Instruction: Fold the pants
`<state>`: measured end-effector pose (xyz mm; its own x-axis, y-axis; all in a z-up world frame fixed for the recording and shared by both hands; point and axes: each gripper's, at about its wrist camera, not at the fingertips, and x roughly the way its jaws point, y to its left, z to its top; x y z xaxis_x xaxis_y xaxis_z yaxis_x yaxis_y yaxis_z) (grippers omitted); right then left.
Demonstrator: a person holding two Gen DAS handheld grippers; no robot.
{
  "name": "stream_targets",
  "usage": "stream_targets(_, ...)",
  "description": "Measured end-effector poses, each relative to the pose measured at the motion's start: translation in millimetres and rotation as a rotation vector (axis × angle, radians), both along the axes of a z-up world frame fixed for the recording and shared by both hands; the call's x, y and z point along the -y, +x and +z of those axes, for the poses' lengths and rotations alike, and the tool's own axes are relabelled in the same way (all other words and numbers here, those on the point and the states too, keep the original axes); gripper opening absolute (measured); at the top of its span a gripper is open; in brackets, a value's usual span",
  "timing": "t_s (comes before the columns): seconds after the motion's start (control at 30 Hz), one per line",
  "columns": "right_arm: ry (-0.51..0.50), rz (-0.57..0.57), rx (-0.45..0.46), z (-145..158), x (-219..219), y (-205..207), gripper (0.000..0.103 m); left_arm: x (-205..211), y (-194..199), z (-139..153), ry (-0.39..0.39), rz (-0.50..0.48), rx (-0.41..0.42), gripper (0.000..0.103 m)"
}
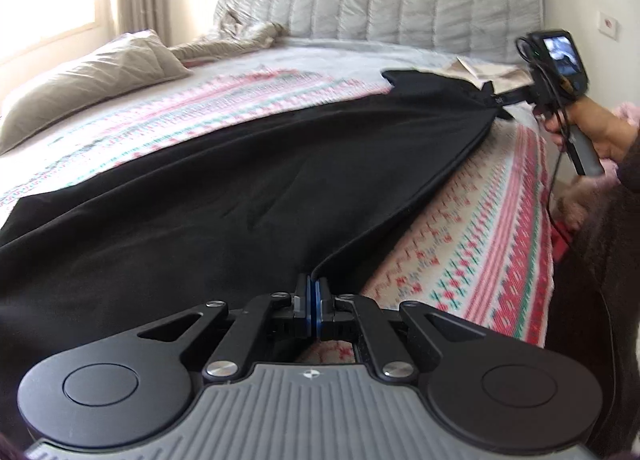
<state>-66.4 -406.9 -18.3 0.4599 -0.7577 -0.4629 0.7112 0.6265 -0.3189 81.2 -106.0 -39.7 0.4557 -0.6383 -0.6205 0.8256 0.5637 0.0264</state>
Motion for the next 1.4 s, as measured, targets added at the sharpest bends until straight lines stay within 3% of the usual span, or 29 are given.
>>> stream_targets(0.1, 0.055, -0.007, -0.046, -6.3, 6.2, 1.5, 0.005, -3.6, -0.9, 2.5, -0.02, -0.002, -0.018, 0.018)
stream_targets(0.17, 0.067, -0.007, -0.03, -2.5, 5.7, -1.7, 0.019, -9.4, -0.9, 8.9, -0.046, 0.006, -0.017, 0.029)
stream_targets(0.23, 0.053, -0.02, 0.009, 7.0, 2.3, -7.1, 0.05, -17.2, -1.4, 18.0, -0.071, 0.037, 0.014, 0.051)
stream_targets(0.27, 0.052, -0.01, 0.036, 12.4, -0.1, -10.5, 0.056, -22.2, -0.1, 24.0, -0.081, 0.061, 0.036, 0.055)
stream_targets(0.4, 0.096, 0.053, 0.101, 34.6, -12.0, -8.6, 0.059, -48.2, 22.8, 48.1, -0.106, 0.201, 0.084, 0.067)
stream_targets(0.47, 0.142, 0.115, 0.122, 44.0, -20.6, -0.2, 0.062, -61.2, 42.4, 58.5, -0.102, 0.299, 0.096, 0.069)
stream_targets(0.53, 0.191, 0.18, 0.145, 51.6, -30.0, 11.9, 0.068, -71.5, 64.1, 67.0, -0.082, 0.366, 0.112, 0.069)
stream_targets(0.67, 0.276, 0.303, 0.192, 58.8, -49.6, 42.3, 0.069, -80.5, 115.5, 68.9, 0.008, 0.459, 0.128, 0.069)
stream_targets(0.77, 0.322, 0.393, 0.232, 51.2, -63.7, 63.1, 0.072, -84.9, 155.5, 59.1, 0.049, 0.5, 0.076, 0.069)
stream_targets(0.87, 0.372, 0.489, 0.242, 33.8, -71.4, 78.7, 0.072, -91.6, 188.8, 46.6, 0.026, 0.514, -0.02, 0.068)
stream_targets(0.97, 0.426, 0.509, 0.18, 18.8, -72.4, 95.8, 0.072, -91.8, 218.1, 32.3, -0.027, 0.525, -0.138, 0.06)
stream_targets(1.07, 0.417, 0.472, 0.13, 10.4, -68.3, 107.0, 0.072, -96.5, 240.9, 20.7, -0.048, 0.536, -0.215, 0.046)
stream_targets(1.13, 0.428, 0.453, 0.115, 7.2, -62.5, 109.7, 0.072, -93.6, 245.5, 16.1, -0.044, 0.532, -0.225, 0.022)
stream_targets(1.2, 0.441, 0.439, 0.102, 3.2, -56.1, 110.7, 0.072, -92.3, 246.1, 17.4, -0.07, 0.514, -0.218, 0.011)
stream_targets(1.3, 0.436, 0.401, 0.049, -5.7, -50.4, 114.7, 0.072, -101.4, 236.0, 26.4, -0.191, 0.529, -0.154, 0.01)
stream_targets(1.37, 0.429, 0.389, 0.018, -12.8, -46.6, 116.3, 0.073, -114.8, 237.1, 33.4, -0.291, 0.584, -0.14, 0.01)
stream_targets(1.4, 0.422, 0.398, 0.015, -14.1, -46.4, 116.4, 0.076, -117.6, 240.1, 32.3, -0.306, 0.61, -0.139, 0.01)
